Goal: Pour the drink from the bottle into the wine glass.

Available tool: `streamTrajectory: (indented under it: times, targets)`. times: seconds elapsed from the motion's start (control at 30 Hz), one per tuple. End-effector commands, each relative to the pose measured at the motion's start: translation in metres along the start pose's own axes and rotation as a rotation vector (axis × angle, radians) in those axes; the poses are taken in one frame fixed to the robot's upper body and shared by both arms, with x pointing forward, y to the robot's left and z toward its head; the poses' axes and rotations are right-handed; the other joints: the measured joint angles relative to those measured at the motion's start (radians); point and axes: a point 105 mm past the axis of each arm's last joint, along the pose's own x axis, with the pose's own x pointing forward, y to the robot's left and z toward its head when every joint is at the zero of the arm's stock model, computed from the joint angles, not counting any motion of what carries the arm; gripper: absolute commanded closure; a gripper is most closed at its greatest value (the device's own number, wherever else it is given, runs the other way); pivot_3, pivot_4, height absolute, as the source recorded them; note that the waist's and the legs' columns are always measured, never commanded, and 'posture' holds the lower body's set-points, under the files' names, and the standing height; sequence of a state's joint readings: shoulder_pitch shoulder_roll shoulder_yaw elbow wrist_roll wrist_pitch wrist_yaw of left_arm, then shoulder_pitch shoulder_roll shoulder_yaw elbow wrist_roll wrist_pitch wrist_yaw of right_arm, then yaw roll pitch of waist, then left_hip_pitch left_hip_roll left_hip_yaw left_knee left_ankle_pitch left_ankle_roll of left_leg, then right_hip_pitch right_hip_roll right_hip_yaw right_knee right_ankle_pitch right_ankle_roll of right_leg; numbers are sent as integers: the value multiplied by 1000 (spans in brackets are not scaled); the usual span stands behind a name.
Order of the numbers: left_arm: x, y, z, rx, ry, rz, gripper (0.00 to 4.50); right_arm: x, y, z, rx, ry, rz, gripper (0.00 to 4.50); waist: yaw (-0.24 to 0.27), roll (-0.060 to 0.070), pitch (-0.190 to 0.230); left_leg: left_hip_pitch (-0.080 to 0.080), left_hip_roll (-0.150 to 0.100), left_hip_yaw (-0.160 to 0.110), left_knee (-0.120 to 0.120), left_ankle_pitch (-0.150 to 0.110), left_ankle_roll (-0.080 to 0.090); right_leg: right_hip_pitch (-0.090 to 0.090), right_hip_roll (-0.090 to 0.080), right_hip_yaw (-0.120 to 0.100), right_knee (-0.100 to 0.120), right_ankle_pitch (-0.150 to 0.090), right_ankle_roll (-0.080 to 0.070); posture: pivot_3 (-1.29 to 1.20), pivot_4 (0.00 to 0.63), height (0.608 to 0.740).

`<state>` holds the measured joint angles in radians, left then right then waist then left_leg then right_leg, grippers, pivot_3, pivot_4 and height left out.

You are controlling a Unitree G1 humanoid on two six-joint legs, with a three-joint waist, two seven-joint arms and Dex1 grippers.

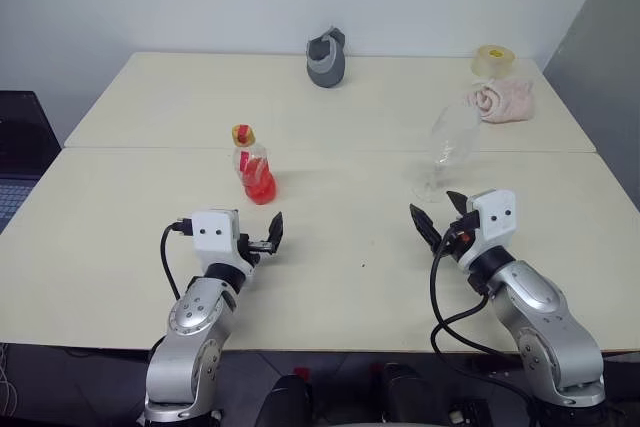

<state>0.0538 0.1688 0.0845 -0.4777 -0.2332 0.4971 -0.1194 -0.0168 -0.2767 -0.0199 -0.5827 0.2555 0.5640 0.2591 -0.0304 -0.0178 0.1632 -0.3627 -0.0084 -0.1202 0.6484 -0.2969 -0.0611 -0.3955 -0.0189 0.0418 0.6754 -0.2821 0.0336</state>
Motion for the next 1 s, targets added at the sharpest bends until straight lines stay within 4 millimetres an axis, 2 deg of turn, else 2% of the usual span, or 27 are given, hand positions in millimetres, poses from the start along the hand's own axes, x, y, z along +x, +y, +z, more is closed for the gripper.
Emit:
streamTrajectory:
  times: [0.03,0.73,0.9,1.0]
  targets:
    - [0,-1,14,22,-53,9,27,-3,-2,16,-25,-65,-6,514,0,0,0,0,0,0,0,0,0,0,0,0,0,0,0,0,150,740]
    - [-3,2,12,28,-51,28,27,-3,0,16,-30,-62,27,514,0,0,0,0,0,0,0,0,0,0,0,0,0,0,0,0,150,740]
    - [1,3,13,42,-52,28,27,-4,11,20,-20,-87,159,514,0,0,0,0,0,0,0,0,0,0,0,0,0,0,0,0,150,740]
    - [6,8,16,51,-59,35,27,-9,30,23,40,-102,358,514,0,0,0,0,0,0,0,0,0,0,0,0,0,0,0,0,150,740]
